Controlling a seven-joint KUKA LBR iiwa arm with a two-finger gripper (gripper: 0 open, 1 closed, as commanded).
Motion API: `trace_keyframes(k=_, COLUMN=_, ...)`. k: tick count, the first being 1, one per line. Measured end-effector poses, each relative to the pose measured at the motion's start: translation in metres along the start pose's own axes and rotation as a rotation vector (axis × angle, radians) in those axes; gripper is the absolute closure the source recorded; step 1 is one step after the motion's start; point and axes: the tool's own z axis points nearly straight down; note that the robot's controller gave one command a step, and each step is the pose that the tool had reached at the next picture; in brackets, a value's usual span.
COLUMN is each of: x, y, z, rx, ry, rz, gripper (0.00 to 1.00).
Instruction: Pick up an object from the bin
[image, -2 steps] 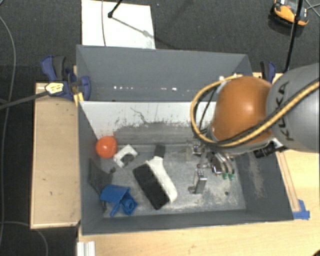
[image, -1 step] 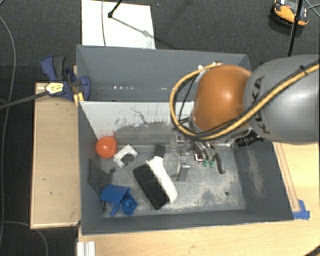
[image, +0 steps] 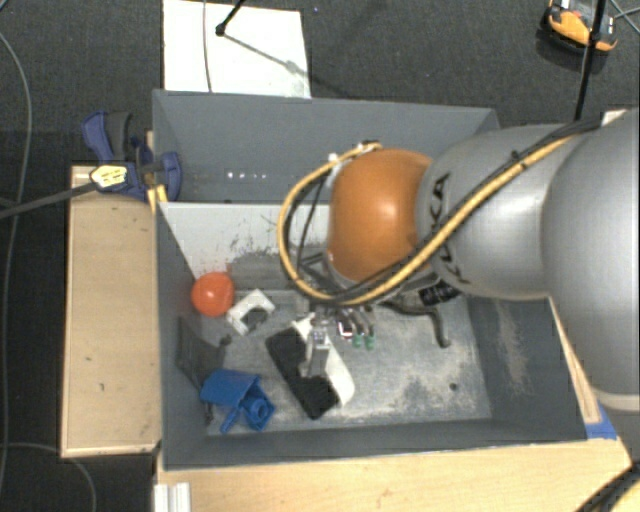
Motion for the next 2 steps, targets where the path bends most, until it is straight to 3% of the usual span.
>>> trace_keyframes(k=1, x=0.014, y=0.026, z=0.010, rx=-0.005, ry=-0.005, rz=0.074, gripper=0.00)
trace_keyframes(k=2, x=0.003, y=0.002, z=0.047, rx=-0.004, ry=-0.009, rz=0.140, gripper=0.00)
